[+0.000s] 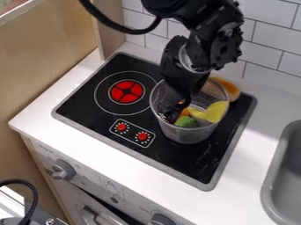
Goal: Put the yellow object to the left burner of the stove
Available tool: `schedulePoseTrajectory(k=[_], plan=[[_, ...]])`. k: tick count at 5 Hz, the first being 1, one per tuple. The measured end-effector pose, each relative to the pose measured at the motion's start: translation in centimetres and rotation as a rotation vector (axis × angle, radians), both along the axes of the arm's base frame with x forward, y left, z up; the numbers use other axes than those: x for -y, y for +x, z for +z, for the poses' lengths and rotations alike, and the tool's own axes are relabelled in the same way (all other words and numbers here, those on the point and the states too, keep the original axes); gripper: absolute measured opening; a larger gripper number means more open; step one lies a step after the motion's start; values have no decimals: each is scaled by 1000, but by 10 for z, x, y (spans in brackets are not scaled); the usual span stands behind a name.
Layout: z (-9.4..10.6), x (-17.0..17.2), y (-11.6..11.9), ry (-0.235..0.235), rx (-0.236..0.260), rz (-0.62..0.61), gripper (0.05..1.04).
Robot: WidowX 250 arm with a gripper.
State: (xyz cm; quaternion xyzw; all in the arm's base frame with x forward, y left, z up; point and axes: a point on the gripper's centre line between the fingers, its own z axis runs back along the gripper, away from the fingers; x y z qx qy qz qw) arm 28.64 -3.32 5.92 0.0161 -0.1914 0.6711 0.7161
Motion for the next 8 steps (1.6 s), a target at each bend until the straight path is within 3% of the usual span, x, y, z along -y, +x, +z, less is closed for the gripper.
schedulePoseTrajectory(k=[4,5,7,8], plan=[[-4,7,18,5,-17,32,999],[-2,8,20,-2,-18,43,999],[-8,23,15,-33,-86,131,999],[-8,35,14,-49,-75,169,999]])
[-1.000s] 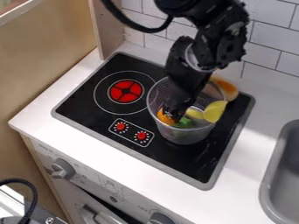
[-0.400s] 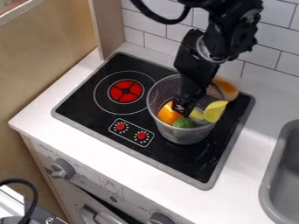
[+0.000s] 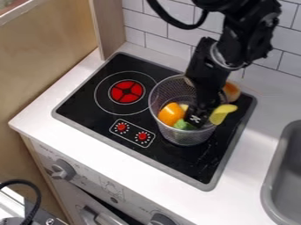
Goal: Put the yellow object to the left burner of the stove
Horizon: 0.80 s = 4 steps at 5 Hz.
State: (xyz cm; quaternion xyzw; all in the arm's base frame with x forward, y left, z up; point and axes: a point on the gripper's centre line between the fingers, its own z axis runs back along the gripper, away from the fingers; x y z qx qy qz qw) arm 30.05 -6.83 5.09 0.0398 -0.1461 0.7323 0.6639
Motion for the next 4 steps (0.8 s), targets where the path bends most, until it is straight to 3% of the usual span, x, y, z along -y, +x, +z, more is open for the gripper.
schedulePoseTrajectory(k=[2,3,4], plan=[[-6,12,3,-28,26,29,999],[-10,16,8,-52,49,21,950],[-12,12,9,-76,41,15,680]])
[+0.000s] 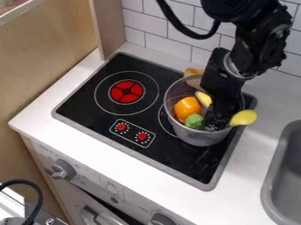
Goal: Put the yellow object to the left burner of the stove
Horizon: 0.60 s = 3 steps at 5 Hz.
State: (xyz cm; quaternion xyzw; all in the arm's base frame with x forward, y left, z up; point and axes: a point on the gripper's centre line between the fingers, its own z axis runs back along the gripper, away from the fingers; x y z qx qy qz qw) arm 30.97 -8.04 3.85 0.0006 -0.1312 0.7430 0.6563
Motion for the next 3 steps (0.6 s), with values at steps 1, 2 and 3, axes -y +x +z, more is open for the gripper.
schedulePoseTrajectory(k=[1,2,3], plan=[[0,-1,-1,-24,-20,-17,417],[4,-6,-5,-25,-49,-12,310],[7,-9,-7,-31,-87,-8,310]])
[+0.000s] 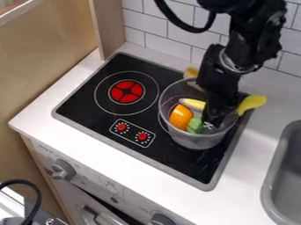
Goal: Put the yellow object to the left burner of the stove
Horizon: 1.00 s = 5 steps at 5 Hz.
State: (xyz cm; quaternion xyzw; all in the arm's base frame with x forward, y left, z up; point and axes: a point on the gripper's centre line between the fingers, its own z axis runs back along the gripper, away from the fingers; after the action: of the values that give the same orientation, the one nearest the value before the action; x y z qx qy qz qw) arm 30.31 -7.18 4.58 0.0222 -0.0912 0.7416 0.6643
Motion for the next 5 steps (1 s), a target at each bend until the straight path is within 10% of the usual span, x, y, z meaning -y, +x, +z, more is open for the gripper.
schedulePoseTrajectory(k=[5], plan=[[65,-37,-23,58,-66,-116,310]])
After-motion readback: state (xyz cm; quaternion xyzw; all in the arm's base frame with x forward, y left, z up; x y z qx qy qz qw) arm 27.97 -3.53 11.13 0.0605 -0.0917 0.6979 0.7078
